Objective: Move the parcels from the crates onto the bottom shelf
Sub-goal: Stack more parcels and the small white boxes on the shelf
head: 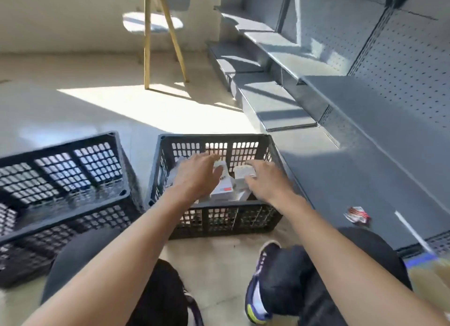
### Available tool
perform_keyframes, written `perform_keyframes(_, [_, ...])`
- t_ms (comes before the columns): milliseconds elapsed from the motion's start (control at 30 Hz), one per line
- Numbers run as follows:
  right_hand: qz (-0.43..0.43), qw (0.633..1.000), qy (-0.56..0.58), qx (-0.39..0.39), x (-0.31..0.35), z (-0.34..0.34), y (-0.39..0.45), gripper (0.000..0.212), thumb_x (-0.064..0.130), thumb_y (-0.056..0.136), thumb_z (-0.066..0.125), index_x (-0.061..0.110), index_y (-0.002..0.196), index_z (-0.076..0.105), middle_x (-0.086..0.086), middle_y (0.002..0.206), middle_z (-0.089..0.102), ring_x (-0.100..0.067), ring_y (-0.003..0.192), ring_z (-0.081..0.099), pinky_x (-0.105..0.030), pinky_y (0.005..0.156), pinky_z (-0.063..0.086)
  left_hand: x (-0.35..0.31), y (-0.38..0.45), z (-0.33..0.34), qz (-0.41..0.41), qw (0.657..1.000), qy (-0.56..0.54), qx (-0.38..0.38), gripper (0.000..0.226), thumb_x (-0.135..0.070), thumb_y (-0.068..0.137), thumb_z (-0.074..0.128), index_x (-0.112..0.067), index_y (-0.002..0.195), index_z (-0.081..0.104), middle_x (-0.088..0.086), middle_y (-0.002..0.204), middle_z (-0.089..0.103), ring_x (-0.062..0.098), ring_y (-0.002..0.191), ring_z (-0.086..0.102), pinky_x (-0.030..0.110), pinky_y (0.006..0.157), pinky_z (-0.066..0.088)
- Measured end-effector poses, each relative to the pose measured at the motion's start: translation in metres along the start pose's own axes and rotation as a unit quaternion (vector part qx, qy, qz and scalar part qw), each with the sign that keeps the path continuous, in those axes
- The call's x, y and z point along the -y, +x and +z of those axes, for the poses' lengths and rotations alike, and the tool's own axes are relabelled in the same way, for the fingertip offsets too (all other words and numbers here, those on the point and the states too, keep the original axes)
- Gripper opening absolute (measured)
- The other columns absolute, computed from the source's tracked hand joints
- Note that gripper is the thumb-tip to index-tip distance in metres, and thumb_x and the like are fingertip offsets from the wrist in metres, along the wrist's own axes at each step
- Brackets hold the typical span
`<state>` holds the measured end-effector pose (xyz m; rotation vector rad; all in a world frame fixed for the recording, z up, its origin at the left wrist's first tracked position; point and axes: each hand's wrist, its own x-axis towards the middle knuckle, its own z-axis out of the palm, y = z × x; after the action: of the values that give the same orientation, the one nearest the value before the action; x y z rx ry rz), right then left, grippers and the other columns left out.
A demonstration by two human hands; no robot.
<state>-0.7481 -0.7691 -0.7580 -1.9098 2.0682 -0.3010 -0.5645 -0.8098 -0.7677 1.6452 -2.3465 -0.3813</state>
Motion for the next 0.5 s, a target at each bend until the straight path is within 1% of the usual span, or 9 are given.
perform_keyframes(67, [-0.001,1.000,0.009,0.027,0.001,0.019,0.018,0.047,0.024,0.098,0.053,0.023,0.144,0.049,-0.003,0.144,0.053,-0.026,0.128,0.050,-0.041,0.103,0.047,0.018,0.007,0.009,-0.034,0.999,0.007,0.013,0.040,-0.045,0.101,0.051,-0.028,0.136,0.059,-0.001,0.136,0.064,0.021,0.120,0.061,0.050,0.101,0.052])
perform_keyframes(167, [-0.011,0.998,0.001,0.054,-0.007,0.046,0.047,0.047,0.023,0.099,0.051,0.024,0.146,0.047,0.001,0.146,0.052,-0.025,0.130,0.048,-0.041,0.102,0.045,0.039,0.023,0.028,-0.065,0.997,0.022,0.040,0.042,-0.041,0.102,0.050,-0.024,0.140,0.058,0.003,0.140,0.062,0.023,0.125,0.058,0.045,0.104,0.048])
perform_keyframes(233, [0.001,0.998,-0.009,0.067,-0.016,0.063,0.069,0.047,0.026,0.099,0.050,0.025,0.146,0.046,0.000,0.146,0.051,-0.026,0.131,0.046,-0.043,0.104,0.043,0.049,0.037,0.046,-0.080,0.995,0.008,0.059,0.043,-0.038,0.102,0.051,-0.022,0.142,0.057,0.006,0.147,0.055,0.023,0.131,0.055,0.043,0.107,0.045])
perform_keyframes(300, [0.019,0.996,-0.018,0.080,-0.027,0.081,0.090,0.046,0.027,0.099,0.050,0.026,0.144,0.047,-0.002,0.146,0.051,-0.027,0.133,0.043,-0.046,0.107,0.040,0.058,0.054,0.070,-0.084,0.994,-0.010,0.075,0.044,-0.036,0.102,0.051,-0.020,0.142,0.057,0.006,0.149,0.054,0.023,0.134,0.052,0.042,0.109,0.043])
perform_keyframes(400, [0.050,0.994,-0.025,0.098,-0.048,0.108,0.120,0.049,0.029,0.099,0.050,0.024,0.147,0.044,0.000,0.151,0.045,-0.027,0.138,0.037,-0.047,0.111,0.036,0.070,0.083,0.109,-0.093,0.990,-0.036,0.103,0.046,-0.037,0.100,0.051,-0.019,0.143,0.055,0.006,0.143,0.058,0.024,0.129,0.055,0.042,0.106,0.045])
perform_keyframes(500, [0.071,0.990,-0.034,0.114,-0.069,0.132,0.145,0.051,0.035,0.098,0.051,0.025,0.148,0.042,0.001,0.152,0.042,-0.028,0.139,0.033,-0.048,0.110,0.034,0.075,0.110,0.141,-0.097,0.988,-0.040,0.116,0.048,-0.039,0.099,0.053,-0.020,0.143,0.055,0.005,0.143,0.058,0.025,0.126,0.056,0.045,0.104,0.048])
